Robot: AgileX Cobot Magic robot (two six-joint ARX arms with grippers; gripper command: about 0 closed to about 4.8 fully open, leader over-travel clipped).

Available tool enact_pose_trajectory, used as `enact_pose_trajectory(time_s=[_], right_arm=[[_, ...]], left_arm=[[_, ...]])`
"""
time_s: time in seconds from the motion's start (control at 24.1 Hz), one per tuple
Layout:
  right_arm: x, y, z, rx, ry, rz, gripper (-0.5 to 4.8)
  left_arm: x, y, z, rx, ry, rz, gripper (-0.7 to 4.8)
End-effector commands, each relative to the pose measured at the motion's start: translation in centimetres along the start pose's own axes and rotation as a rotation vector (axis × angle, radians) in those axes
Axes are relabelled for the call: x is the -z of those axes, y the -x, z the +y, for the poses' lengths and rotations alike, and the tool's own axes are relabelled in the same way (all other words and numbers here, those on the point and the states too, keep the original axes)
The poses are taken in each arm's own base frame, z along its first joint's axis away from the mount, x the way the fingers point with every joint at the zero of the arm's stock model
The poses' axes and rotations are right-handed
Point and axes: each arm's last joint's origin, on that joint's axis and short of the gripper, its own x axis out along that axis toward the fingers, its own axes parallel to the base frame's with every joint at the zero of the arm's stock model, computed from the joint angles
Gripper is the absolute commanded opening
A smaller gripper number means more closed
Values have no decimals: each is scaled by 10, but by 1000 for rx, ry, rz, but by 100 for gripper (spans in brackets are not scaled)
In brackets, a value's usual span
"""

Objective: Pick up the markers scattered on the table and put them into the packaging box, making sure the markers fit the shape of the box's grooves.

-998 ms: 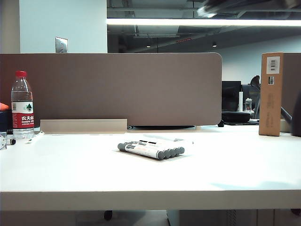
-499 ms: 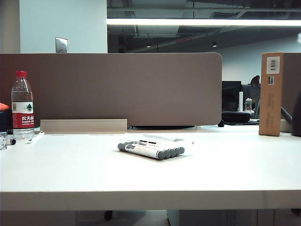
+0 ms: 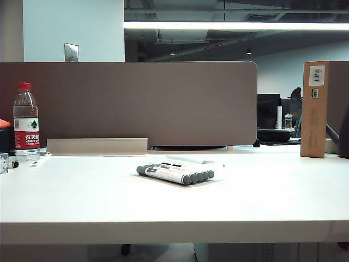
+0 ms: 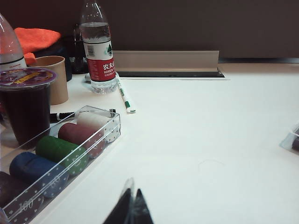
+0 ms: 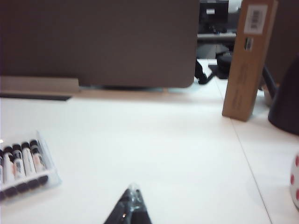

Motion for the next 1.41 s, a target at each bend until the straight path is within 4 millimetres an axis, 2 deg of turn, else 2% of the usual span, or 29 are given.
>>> enact_pose_trajectory(time_s=[0.04, 0.46, 0.67, 1.41], right_arm=[[3, 0, -2, 19, 2, 18, -5], [4, 0, -2, 20, -1, 25, -5], [4, 1, -6, 163, -33, 29, -5], [5, 1, -6, 164, -30, 34, -5]], left_arm=[[-2, 0, 0, 0, -8, -10, 4], [-2, 0, 0, 0, -8, -10, 4], [-2, 0, 0, 0, -8, -10, 4], [-2, 0, 0, 0, -8, -10, 4]])
